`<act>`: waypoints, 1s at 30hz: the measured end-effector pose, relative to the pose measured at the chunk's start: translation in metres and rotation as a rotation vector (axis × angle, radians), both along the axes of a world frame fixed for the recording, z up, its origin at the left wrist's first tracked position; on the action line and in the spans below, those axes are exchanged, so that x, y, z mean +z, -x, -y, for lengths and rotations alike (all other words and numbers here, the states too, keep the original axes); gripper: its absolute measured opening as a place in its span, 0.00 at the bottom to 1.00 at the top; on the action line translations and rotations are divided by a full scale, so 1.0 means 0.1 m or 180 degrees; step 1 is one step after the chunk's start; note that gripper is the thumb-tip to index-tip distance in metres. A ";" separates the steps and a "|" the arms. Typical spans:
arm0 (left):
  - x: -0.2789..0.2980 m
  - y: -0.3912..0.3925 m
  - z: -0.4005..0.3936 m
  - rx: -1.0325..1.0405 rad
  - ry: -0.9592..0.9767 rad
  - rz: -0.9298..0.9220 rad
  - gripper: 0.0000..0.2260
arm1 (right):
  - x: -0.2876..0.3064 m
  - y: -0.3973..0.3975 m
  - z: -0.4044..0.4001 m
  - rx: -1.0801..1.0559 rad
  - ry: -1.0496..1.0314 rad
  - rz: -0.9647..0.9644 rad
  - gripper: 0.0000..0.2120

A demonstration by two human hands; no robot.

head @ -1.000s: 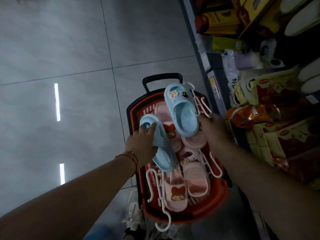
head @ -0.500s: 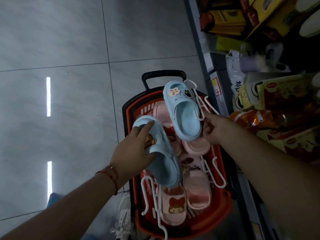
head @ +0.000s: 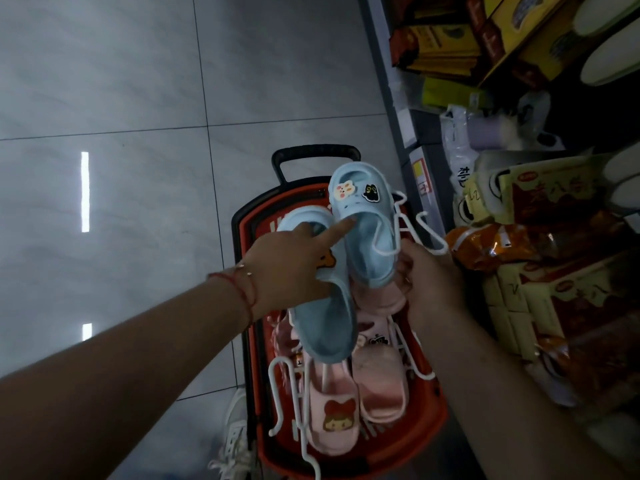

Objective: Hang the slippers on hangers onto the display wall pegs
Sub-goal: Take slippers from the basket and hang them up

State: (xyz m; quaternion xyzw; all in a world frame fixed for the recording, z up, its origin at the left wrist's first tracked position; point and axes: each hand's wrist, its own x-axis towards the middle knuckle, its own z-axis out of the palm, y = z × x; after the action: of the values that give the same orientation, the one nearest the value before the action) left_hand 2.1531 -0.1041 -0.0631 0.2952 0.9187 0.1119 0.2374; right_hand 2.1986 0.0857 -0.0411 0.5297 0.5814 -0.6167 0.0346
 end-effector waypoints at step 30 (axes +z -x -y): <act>-0.12 -0.09 -0.49 -0.0424 0.0991 -0.0081 0.37 | 0.08 0.57 0.10 -0.0101 0.1230 -0.0619 0.17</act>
State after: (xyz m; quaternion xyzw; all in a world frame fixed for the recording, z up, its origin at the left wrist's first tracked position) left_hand 2.1624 -0.0555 -0.0755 0.3164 0.9063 -0.0515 0.2756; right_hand 2.1419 0.0753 -0.0327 0.4603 0.4446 -0.7653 0.0695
